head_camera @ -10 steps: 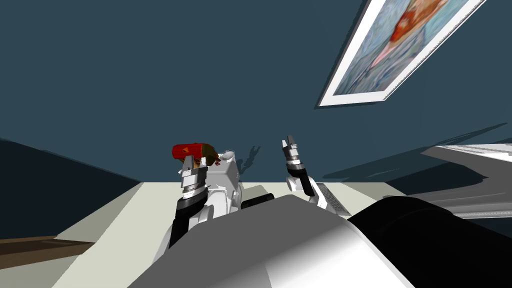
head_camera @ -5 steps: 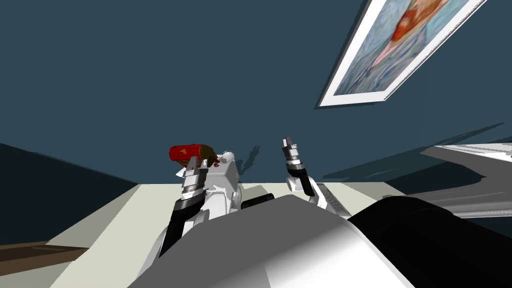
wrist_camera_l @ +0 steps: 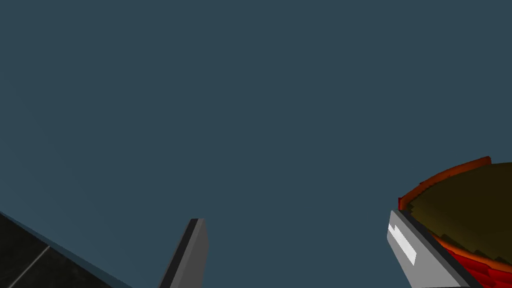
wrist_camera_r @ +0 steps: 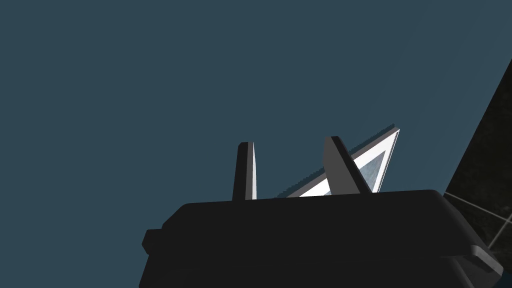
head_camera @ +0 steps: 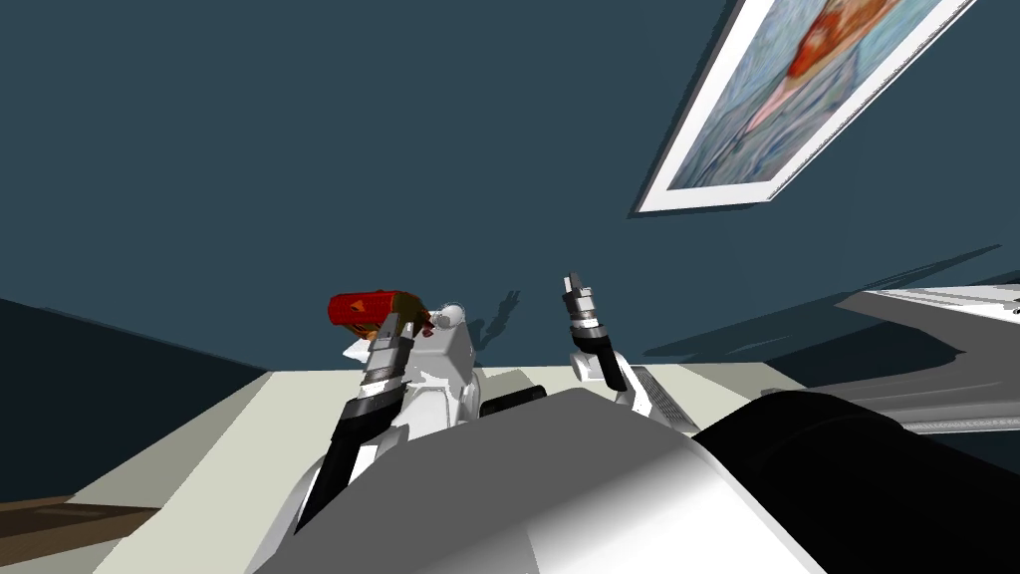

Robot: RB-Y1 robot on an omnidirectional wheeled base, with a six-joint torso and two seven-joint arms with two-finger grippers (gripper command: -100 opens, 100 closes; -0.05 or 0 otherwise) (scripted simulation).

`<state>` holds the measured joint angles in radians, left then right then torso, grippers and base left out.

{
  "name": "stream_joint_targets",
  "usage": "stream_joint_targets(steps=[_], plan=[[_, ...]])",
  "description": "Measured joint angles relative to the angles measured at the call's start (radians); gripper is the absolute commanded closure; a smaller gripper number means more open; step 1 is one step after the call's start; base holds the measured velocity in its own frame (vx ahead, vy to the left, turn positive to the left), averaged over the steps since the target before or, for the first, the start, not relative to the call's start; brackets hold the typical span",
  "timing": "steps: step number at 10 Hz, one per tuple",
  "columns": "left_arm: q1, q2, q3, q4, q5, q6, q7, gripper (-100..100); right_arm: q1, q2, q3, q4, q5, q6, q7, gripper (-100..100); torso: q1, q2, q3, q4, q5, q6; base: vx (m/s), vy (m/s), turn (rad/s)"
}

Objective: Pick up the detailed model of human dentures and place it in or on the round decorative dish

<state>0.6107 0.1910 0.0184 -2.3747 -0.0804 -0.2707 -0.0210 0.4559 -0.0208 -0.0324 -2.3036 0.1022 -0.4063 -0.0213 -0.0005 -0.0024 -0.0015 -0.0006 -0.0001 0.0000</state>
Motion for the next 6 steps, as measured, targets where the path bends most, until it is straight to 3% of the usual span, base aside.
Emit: stream_joint_targets(steps=[6], plan=[[0.040,0.053,0.031,-0.031,0.008,0.159,0.009,-100,0.000,0.000,0.000,0.000,0.000,0.000,0.000,0,0.000,0.000,0.000,0.000,0.000,0.000,0.038,-0.006,-0.023]])
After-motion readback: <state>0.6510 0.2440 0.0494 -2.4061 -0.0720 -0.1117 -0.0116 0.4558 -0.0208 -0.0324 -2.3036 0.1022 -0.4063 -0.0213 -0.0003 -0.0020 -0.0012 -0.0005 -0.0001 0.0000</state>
